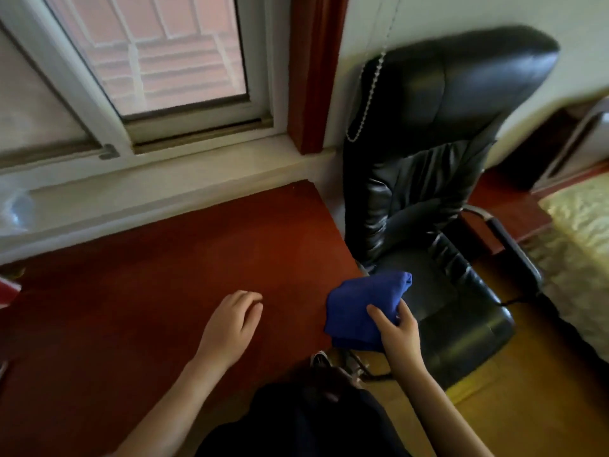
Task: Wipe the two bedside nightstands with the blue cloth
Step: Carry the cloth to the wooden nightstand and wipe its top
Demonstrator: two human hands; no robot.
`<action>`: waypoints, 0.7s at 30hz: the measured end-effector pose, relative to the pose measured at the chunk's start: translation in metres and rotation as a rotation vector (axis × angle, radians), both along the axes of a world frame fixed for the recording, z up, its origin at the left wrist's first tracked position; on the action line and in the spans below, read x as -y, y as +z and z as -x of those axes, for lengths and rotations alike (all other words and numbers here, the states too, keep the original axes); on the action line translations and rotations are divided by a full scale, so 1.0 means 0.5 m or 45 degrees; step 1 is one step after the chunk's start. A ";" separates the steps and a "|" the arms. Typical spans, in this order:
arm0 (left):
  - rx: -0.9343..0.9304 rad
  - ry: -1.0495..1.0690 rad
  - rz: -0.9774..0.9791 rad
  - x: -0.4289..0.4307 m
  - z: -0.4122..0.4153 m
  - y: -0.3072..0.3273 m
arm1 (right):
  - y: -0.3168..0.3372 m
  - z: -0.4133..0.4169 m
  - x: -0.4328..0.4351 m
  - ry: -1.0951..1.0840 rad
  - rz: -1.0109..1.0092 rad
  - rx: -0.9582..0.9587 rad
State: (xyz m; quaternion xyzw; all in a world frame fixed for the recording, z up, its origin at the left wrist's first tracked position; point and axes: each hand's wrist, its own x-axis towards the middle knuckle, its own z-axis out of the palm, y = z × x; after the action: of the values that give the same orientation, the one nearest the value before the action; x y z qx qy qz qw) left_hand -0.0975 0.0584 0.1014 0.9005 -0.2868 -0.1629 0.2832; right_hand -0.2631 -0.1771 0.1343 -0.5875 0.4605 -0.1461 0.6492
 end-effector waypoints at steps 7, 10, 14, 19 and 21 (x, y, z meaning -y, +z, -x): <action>0.056 -0.461 -0.007 0.022 -0.021 0.016 | 0.024 0.163 -0.136 -0.489 0.015 0.026; 0.020 -0.651 -0.022 0.049 0.025 0.004 | 0.013 0.261 -0.201 -0.656 0.004 -0.007; -0.057 -0.928 -0.104 0.076 0.119 -0.026 | -0.024 0.397 -0.292 -0.913 -0.024 -0.098; -0.160 -1.244 -0.260 0.087 0.266 -0.069 | -0.075 0.564 -0.415 -1.271 -0.129 -0.197; -0.186 -1.336 -0.315 0.095 0.330 -0.081 | -0.098 0.631 -0.461 -1.419 -0.164 -0.254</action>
State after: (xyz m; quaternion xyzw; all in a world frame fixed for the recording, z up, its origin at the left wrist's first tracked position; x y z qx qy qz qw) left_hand -0.2625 0.0110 0.0607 0.6495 -0.6561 -0.3769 0.0749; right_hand -0.5787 0.0532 0.0852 -0.2258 0.7678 -0.3820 0.4620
